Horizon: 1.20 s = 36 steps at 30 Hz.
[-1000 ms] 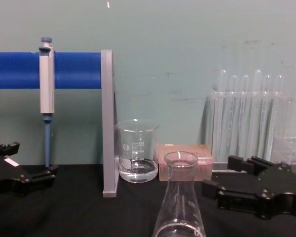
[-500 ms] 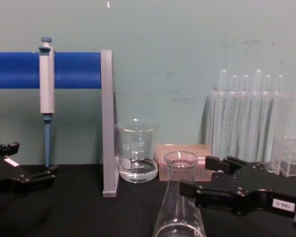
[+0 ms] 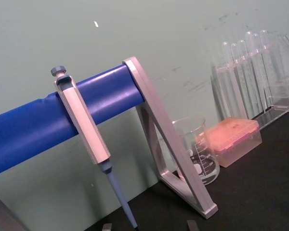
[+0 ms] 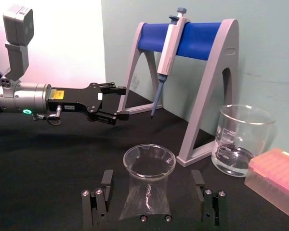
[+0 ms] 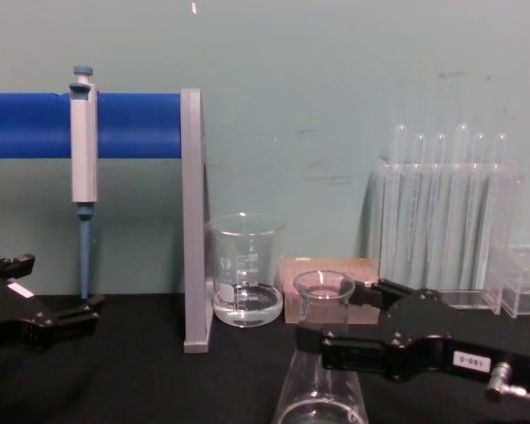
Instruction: Grasp the erlenmeyer flask with one hand, shake it three times, then place it back.
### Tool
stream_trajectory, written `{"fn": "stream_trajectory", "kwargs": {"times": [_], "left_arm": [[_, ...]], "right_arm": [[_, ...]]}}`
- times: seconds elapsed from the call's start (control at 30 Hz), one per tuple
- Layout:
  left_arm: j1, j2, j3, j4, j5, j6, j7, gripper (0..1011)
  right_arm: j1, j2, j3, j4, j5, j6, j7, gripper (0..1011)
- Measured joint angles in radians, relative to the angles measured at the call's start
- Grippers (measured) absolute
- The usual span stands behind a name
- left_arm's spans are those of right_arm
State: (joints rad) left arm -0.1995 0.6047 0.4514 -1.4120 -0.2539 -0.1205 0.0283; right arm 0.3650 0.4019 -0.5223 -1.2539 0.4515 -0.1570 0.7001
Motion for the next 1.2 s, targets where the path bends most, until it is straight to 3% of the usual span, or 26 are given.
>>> {"fn": "stream_trajectory", "kwargs": {"times": [0.57, 1.2], "left_arm": [[0.0, 0.0, 0.0, 0.0, 0.0, 0.0, 0.0, 1001], [0.0, 0.0, 0.0, 0.0, 0.0, 0.0, 0.0, 1001]], "right_arm": [[0.033, -0.02, -0.018, 0.037, -0.003, -0.002, 0.012, 1003], [0.03, -0.017, -0.019, 0.028, -0.002, -0.005, 0.01, 1003]]}}
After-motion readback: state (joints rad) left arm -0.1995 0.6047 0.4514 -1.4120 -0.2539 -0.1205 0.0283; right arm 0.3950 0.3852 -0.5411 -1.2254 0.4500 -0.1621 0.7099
